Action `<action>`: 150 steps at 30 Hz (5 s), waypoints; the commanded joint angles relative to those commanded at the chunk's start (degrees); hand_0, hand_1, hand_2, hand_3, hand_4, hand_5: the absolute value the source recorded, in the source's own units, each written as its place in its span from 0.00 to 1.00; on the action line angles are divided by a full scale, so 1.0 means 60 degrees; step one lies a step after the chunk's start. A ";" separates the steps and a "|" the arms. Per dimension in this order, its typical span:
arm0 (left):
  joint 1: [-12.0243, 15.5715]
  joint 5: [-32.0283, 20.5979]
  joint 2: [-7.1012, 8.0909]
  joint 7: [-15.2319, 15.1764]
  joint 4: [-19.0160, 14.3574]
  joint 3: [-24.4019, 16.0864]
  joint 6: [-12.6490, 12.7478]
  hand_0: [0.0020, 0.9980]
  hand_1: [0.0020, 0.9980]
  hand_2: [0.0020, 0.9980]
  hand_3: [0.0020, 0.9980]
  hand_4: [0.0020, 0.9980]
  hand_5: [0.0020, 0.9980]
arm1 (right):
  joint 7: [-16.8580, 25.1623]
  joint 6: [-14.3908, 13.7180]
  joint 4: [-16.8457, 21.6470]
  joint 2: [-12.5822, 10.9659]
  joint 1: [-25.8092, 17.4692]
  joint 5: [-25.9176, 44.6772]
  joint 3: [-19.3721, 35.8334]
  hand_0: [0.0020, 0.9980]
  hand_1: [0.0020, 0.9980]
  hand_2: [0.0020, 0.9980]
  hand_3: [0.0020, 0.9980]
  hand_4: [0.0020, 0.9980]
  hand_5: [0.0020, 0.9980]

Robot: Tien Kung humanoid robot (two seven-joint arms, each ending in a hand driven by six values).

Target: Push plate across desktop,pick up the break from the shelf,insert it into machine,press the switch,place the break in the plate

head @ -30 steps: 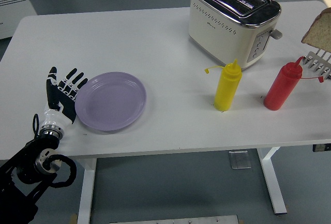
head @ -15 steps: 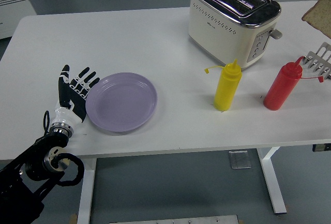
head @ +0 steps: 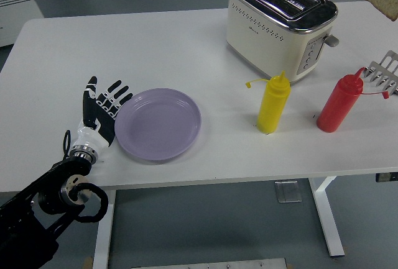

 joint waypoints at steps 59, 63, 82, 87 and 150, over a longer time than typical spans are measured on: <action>0.0775 -0.2471 0.0773 0.1081 -0.3030 -0.2051 0.0321 0.83 0.76 0.73 0.74 0.72 1.00 | -0.0868 -0.1494 -0.4247 0.2935 0.5412 0.0821 -0.5313 0.31 0.42 0.49 0.48 0.33 0.00; 0.0851 -0.2506 0.0843 0.1087 -0.3227 -0.2265 0.0334 0.83 0.76 0.73 0.74 0.72 1.00 | -0.0849 -0.1579 -0.4791 0.3207 0.5746 0.0562 -0.5830 0.31 0.43 0.49 0.48 0.33 0.00; 0.1097 -0.3686 0.1001 0.1304 -0.3546 -0.3109 0.0430 0.82 0.76 0.73 0.73 0.72 1.00 | -0.0814 -0.1616 -0.6784 0.4241 0.6541 -0.0415 -0.7272 0.29 0.42 0.50 0.49 0.33 0.00; 0.1102 -0.3693 0.1001 0.1284 -0.3535 -0.3153 0.0434 0.82 0.76 0.73 0.73 0.72 1.00 | -0.0899 -0.1434 -0.7206 0.4414 0.6615 -0.0445 -0.7343 0.29 0.42 0.50 0.49 0.33 0.00; 0.1131 -0.3763 0.1023 0.1386 -0.3984 -0.3277 0.0394 0.82 0.76 0.73 0.73 0.72 1.00 | -0.0762 -0.0603 -0.7868 0.4857 0.5890 0.1028 -0.7298 0.51 0.60 0.62 0.57 0.51 0.00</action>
